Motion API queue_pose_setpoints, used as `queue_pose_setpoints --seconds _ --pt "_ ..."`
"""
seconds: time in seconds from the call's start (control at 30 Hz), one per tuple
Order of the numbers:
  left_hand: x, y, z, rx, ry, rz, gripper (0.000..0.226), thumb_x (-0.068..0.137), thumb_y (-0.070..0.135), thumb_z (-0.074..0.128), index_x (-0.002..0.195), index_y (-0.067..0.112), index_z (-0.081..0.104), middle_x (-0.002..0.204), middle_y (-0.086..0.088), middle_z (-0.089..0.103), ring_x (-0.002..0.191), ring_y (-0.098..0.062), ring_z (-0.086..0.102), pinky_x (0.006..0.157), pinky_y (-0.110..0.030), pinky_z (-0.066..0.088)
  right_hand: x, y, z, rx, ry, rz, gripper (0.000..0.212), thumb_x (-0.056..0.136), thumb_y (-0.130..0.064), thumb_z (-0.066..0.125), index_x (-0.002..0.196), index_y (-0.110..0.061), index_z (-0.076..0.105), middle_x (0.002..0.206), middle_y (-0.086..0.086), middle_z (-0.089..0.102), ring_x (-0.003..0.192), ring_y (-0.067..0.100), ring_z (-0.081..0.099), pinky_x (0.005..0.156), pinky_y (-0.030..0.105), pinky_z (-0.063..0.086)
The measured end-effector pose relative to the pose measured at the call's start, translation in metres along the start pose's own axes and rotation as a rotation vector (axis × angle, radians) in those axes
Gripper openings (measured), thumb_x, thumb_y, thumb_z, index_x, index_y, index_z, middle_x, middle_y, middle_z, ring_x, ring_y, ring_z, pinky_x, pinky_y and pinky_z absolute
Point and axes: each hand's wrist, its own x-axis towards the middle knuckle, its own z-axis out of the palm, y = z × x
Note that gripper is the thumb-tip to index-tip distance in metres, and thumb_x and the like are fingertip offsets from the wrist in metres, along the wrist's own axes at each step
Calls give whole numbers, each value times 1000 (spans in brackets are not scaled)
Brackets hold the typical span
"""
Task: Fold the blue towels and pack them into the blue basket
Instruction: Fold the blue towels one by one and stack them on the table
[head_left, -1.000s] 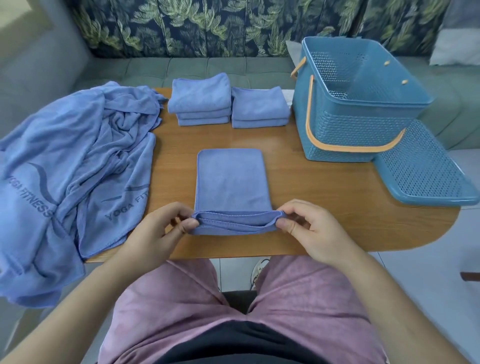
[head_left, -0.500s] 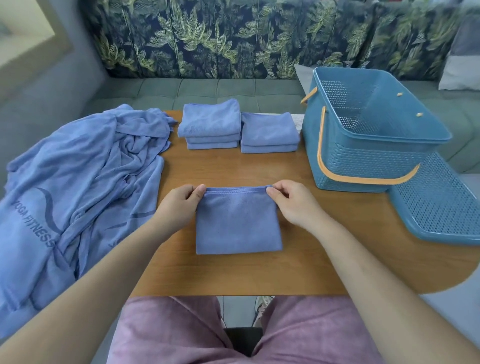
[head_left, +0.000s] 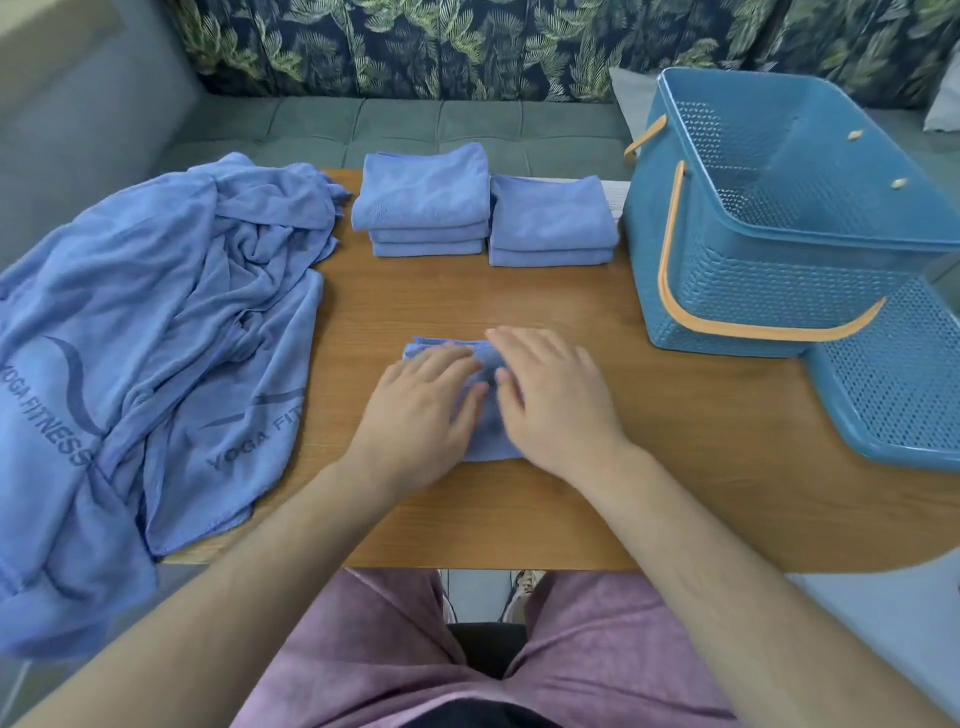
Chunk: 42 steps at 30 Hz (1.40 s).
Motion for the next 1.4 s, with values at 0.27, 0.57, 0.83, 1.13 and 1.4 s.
queue_pose_setpoints --seconds 0.27,0.57,0.83,1.13,1.4 --pt "-23 -14 19 -18 -231 -260 67 96 63 19 158 37 18 166 14 2 152 -3 -6 123 -33 -1 -23 13 18 -12 -393 207 60 106 -51 17 161 -31 8 168 -8 -7 154 13 -12 126 42 -2" --pt "-27 -2 6 -65 -132 -467 57 97 48 52 148 22 45 138 0 47 133 -24 37 109 -39 32 -36 0 10 123 -175 369 54 102 -35 47 151 -13 42 148 9 48 142 29 35 117 42 27" --pt "9 2 -23 -486 -147 -451 51 95 12 60 144 22 49 132 12 43 95 9 45 79 6 30 -13 0 -18 449 -45 414 61 90 3 47 150 -12 44 148 -4 42 125 11 45 88 8 28" --pt "176 11 -51 -519 -131 -343 65 86 -6 48 144 25 49 126 7 47 105 -16 55 65 -8 40 122 58 -71 134 29 401 55 85 -1 45 137 -18 56 140 5 46 119 32 53 92 46 48" --pt "274 -10 -7 -367 -258 -342 66 88 -5 46 150 19 42 151 -7 37 136 -24 41 95 -22 38 197 106 -34 -162 23 582 46 93 -8 49 138 -14 47 137 6 42 112 34 51 86 42 42"
